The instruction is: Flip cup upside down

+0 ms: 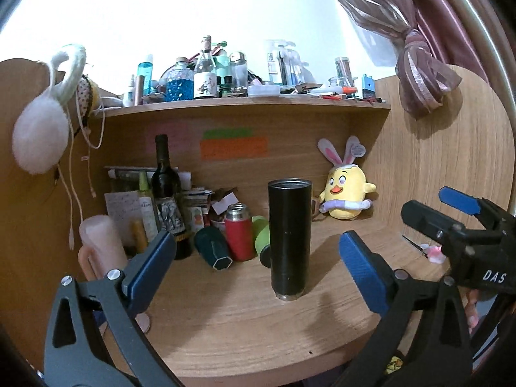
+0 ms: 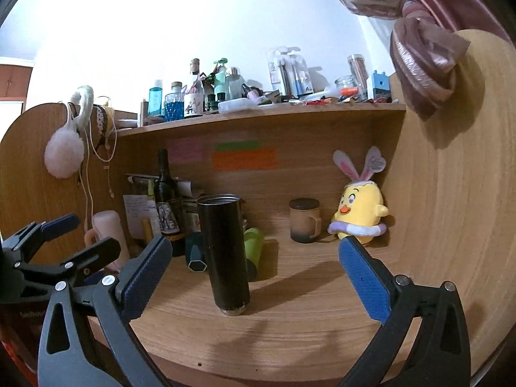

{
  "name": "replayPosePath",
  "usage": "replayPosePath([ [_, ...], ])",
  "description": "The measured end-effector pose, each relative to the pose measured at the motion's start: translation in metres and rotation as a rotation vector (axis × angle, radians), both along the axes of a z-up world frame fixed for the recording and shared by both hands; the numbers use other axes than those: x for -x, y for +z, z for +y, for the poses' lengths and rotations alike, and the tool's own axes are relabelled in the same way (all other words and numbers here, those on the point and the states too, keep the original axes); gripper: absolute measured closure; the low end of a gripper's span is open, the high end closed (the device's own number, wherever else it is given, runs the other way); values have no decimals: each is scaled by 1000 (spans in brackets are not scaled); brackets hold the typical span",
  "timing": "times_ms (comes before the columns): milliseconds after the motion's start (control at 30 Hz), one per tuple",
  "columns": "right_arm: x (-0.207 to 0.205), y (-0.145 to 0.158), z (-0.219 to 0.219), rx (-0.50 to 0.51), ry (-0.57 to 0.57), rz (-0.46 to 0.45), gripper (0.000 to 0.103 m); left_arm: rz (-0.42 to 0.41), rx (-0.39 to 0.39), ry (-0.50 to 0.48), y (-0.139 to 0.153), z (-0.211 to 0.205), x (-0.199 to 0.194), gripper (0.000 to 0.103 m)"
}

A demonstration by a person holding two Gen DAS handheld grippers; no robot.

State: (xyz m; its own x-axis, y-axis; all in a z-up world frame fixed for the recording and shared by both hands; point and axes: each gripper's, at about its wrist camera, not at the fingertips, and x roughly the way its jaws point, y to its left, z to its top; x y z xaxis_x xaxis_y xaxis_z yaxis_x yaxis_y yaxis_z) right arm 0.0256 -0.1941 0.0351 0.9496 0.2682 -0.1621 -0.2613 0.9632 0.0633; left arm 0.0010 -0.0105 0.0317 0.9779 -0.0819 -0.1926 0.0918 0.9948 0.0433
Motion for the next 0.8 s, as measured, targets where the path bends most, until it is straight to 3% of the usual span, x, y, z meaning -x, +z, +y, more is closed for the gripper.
replayPosePath([
  [233, 7, 0, 2, 8, -21, 2, 0, -5, 36, 18, -3, 8, 12, 0],
  [800, 8, -4, 11, 32, -10, 10, 0, -14, 22, 49, -7, 9, 16, 0],
])
